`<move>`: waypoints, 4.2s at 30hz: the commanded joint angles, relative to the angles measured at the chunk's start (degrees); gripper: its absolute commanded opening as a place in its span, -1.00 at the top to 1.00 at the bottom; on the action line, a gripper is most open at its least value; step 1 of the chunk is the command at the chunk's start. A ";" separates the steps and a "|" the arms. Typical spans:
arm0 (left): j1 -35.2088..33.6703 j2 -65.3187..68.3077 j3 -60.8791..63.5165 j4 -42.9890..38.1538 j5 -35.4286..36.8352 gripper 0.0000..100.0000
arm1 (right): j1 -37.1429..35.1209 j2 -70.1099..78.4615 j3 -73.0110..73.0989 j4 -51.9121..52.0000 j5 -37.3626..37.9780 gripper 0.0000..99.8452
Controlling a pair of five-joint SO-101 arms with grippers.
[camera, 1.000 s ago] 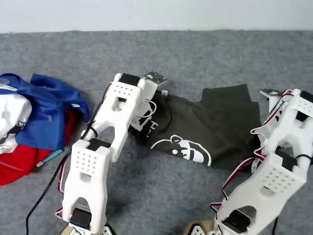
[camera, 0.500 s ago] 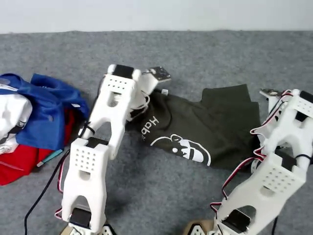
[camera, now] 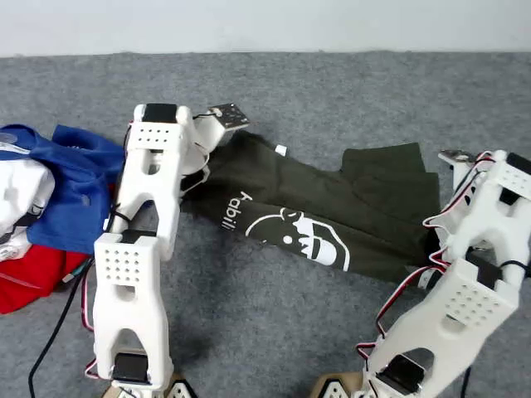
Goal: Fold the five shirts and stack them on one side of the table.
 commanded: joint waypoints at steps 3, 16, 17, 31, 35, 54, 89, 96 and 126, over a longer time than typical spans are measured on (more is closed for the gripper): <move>-4.48 -1.05 0.22 1.05 -1.93 0.97 | -0.31 -3.82 -0.35 -0.66 0.70 0.98; -4.48 -1.58 17.01 1.14 -2.11 0.97 | -0.22 -3.82 -0.35 -0.66 0.70 0.98; -5.01 -1.58 17.01 1.14 -2.11 0.97 | -0.22 -3.82 -0.35 -0.66 0.70 0.98; -8.70 -1.58 24.84 1.14 -5.63 0.98 | 0.04 -3.47 -0.18 -0.22 0.35 0.97; -11.43 -1.67 24.66 1.14 -5.54 0.97 | 0.13 -3.65 -0.09 0.22 0.35 0.97; -9.85 -13.54 19.12 1.14 -1.23 0.81 | -0.92 -18.33 -8.44 5.85 2.55 0.28; 7.12 -21.80 19.12 0.79 3.87 0.81 | -12.18 8.04 -22.77 -21.76 -14.77 0.84; 7.12 -21.80 19.12 0.70 3.87 0.81 | -12.09 9.36 -22.77 -22.02 -14.51 0.80; 7.03 -21.71 25.01 -0.79 3.78 0.81 | -15.96 17.71 -38.68 -22.73 -14.33 0.98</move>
